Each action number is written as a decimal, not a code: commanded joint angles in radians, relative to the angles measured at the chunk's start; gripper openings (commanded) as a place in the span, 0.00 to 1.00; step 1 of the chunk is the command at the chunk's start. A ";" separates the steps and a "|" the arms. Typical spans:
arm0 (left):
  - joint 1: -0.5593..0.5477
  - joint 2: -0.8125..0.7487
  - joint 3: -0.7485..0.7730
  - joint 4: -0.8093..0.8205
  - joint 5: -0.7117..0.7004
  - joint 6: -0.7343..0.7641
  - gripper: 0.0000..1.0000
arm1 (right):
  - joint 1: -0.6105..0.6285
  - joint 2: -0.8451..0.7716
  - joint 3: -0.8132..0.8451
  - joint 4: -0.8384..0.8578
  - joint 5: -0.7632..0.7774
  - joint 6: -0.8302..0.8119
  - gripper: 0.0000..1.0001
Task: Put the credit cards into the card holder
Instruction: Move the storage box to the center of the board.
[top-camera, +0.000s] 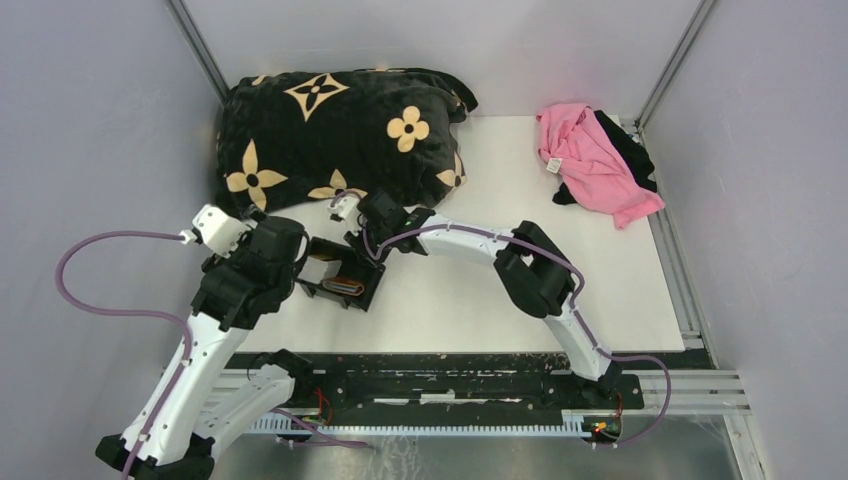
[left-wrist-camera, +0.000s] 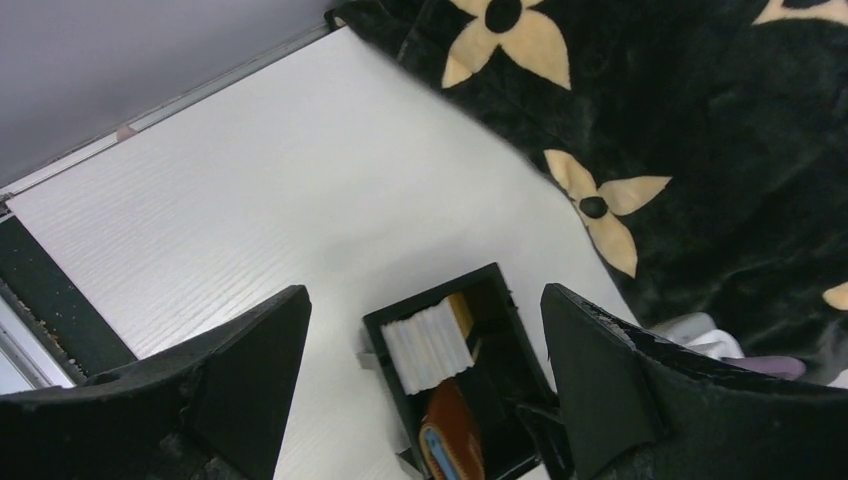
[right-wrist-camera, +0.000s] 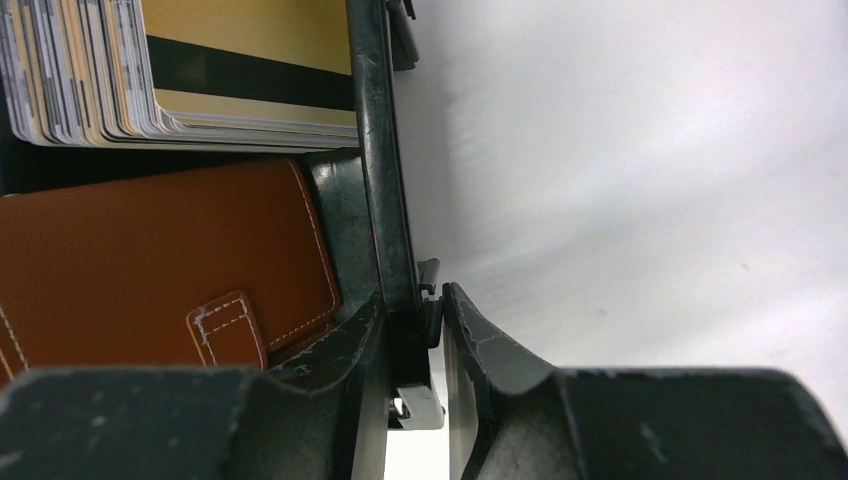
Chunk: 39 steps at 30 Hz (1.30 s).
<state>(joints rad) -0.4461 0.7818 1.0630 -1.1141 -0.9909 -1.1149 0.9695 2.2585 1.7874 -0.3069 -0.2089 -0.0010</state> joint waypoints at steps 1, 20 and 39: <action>0.004 0.021 -0.041 0.093 -0.012 0.054 0.92 | -0.046 -0.078 -0.031 0.017 0.031 0.013 0.28; 0.003 0.065 -0.161 0.268 0.035 0.196 0.92 | -0.163 -0.099 -0.032 -0.030 0.091 0.002 0.41; 0.028 0.123 -0.188 0.336 0.106 0.175 0.92 | -0.141 -0.310 -0.055 -0.113 0.053 -0.038 0.64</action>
<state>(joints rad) -0.4229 0.8909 0.8822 -0.8322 -0.8875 -0.9527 0.8108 2.0720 1.7515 -0.4309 -0.1307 -0.0166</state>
